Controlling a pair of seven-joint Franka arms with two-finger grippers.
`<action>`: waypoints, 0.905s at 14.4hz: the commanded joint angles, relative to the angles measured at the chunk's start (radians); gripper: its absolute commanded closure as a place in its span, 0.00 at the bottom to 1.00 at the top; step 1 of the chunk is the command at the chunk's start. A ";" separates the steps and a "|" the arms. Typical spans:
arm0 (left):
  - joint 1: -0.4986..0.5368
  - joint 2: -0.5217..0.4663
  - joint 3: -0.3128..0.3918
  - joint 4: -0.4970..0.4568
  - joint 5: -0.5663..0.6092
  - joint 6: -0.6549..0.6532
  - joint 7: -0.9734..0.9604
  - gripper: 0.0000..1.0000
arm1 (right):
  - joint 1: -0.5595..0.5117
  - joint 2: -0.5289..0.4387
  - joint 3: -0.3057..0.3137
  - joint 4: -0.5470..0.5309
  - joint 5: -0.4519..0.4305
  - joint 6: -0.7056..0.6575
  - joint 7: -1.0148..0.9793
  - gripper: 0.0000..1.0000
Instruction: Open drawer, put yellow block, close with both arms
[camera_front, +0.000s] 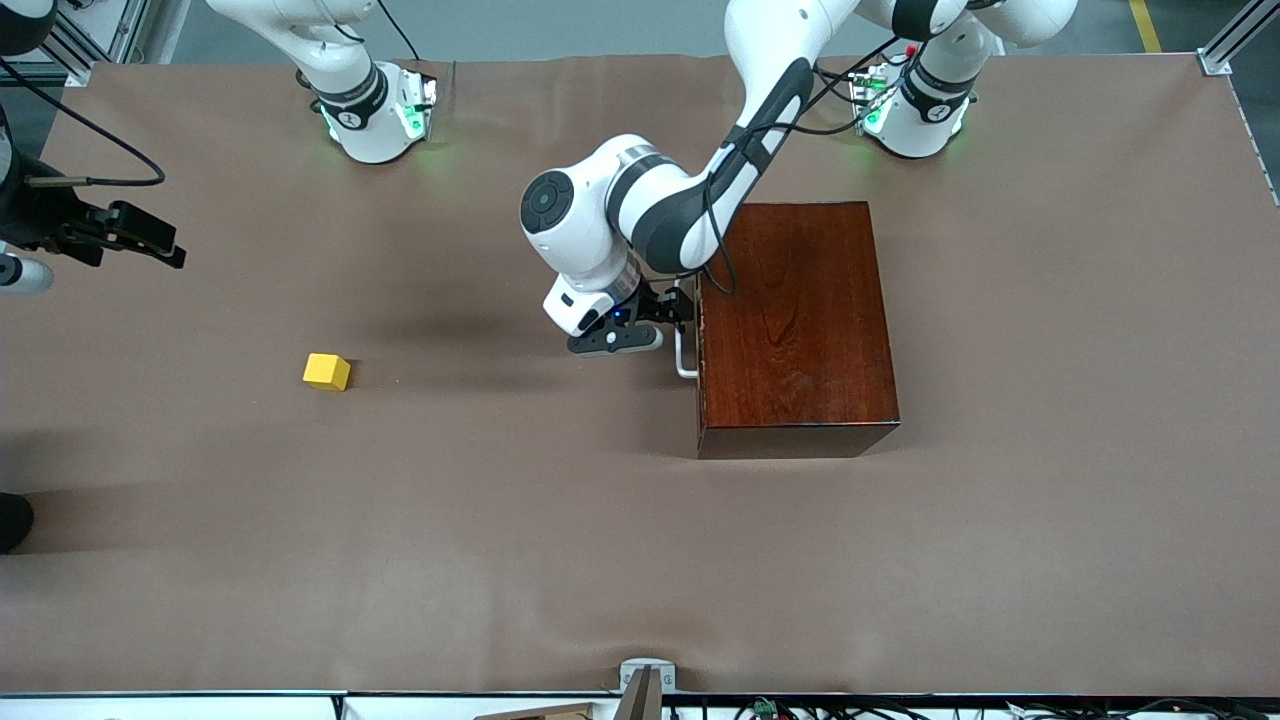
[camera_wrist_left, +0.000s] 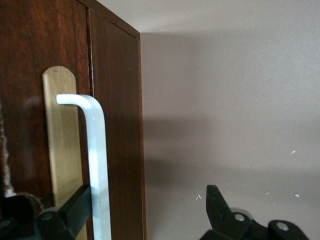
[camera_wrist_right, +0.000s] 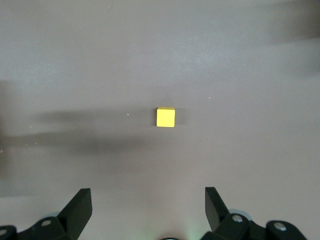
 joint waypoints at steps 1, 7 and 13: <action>-0.005 0.028 0.006 0.027 0.021 -0.019 -0.007 0.00 | -0.001 0.003 0.012 0.022 -0.011 -0.018 -0.001 0.00; -0.005 0.040 -0.026 0.038 0.004 0.043 -0.104 0.00 | 0.025 0.000 0.015 0.022 -0.044 -0.018 -0.001 0.00; -0.005 0.042 -0.062 0.043 -0.037 0.133 -0.244 0.00 | 0.045 -0.001 0.015 0.030 -0.047 -0.018 -0.001 0.00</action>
